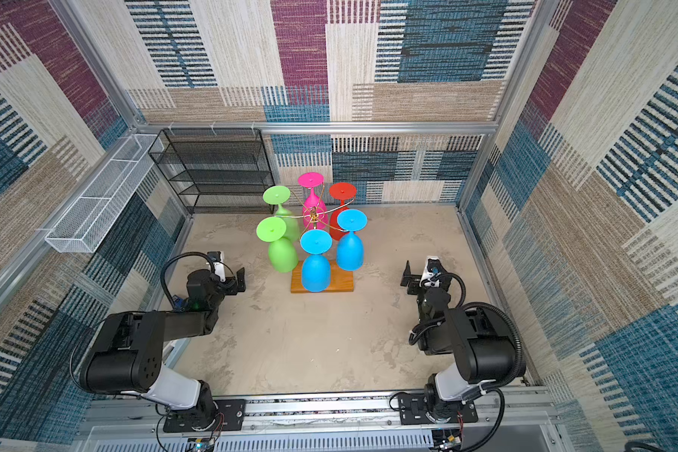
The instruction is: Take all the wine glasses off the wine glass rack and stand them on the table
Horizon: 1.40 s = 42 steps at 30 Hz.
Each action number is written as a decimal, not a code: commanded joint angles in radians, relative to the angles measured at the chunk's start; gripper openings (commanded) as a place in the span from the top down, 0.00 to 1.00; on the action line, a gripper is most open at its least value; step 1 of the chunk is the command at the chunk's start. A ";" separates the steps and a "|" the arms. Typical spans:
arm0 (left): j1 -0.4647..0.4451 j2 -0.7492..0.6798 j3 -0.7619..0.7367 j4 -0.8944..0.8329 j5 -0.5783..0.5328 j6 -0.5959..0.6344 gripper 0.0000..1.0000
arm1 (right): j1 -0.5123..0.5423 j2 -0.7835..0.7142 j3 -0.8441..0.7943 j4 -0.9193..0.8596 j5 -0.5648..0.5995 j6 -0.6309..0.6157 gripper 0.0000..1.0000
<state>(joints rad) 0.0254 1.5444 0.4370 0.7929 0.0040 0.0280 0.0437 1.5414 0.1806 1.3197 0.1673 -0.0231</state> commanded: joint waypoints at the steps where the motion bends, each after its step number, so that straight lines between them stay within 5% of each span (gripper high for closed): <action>1: 0.000 -0.004 0.002 0.002 0.000 -0.012 0.01 | -0.001 0.000 0.005 0.024 0.009 0.013 0.01; 22: 0.014 -0.017 -0.030 0.053 0.045 -0.014 0.01 | -0.001 -0.002 0.002 0.027 0.010 0.014 0.01; 29: -0.002 -0.409 -0.137 -0.029 -0.195 -0.132 0.01 | -0.001 -0.058 0.008 -0.027 0.016 0.009 0.01; 33: 0.000 -0.574 -0.115 -0.037 -0.273 -0.257 0.01 | 0.002 -0.251 0.289 -0.666 0.200 0.177 0.01; 37: 0.001 -0.670 0.018 -0.266 -0.153 -0.312 0.01 | -0.003 -0.394 0.496 -0.955 0.005 0.382 0.01; 42: 0.002 -0.696 0.025 -0.120 0.147 -0.370 0.01 | -0.017 -0.517 0.534 -0.938 -0.355 0.509 0.01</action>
<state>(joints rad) 0.0246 0.8547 0.4507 0.6376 -0.0406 -0.2813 0.0311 1.0615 0.6960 0.4877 0.0479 0.3420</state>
